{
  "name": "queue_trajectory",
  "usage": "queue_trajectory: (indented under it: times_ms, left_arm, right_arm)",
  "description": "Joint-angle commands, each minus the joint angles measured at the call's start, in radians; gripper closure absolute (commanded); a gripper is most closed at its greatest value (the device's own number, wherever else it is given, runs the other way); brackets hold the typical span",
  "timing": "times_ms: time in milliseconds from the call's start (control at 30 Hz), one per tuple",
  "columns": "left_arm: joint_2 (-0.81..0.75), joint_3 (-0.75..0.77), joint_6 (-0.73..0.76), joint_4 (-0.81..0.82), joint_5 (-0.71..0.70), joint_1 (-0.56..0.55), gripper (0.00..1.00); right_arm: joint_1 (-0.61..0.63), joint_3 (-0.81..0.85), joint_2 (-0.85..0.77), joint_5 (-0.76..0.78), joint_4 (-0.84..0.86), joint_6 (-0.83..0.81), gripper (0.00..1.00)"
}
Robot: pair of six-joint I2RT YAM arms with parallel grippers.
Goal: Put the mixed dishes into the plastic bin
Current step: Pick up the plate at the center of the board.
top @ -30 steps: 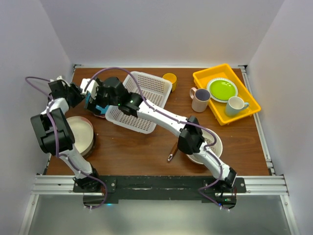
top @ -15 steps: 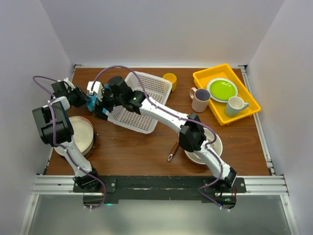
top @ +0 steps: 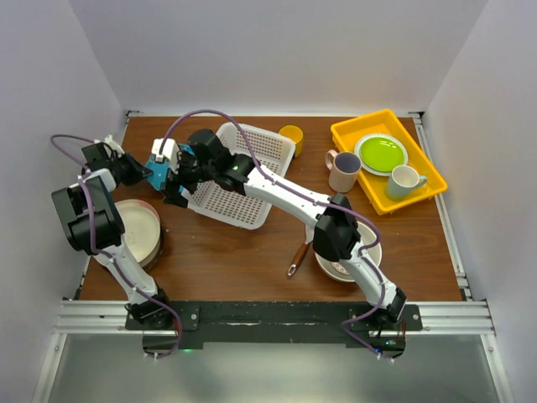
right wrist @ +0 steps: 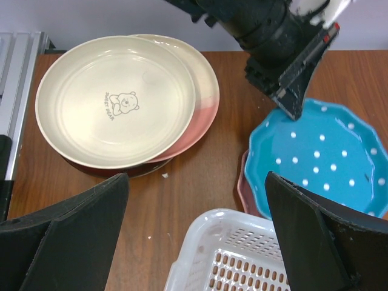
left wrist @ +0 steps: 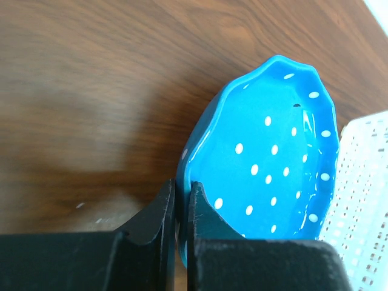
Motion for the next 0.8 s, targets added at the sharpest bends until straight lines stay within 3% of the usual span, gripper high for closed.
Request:
queue_trajectory:
  times_ms: [0,400,633,767]
  left_arm:
    - [-0.154,0.008,-0.120,0.121,0.055,0.052,1.00]
    - [-0.271,-0.062,-0.290,0.207,0.123,0.101,1.00]
    - [-0.371,-0.108,-0.388,0.279,0.149,0.103,1.00]
    - [-0.423,-0.165,-0.451,0.342,0.169,0.088,1.00]
  right_arm:
    - [-0.007,-0.017,-0.075,-0.026,0.022,0.013,0.02]
    - [-0.025,-0.044,-0.103,0.012,0.036,0.083,0.02]
    - [-0.100,-0.062,-0.159,0.000,0.067,0.358,0.02]
    - [-0.163,-0.164,-0.235,0.029,0.134,0.528,0.02]
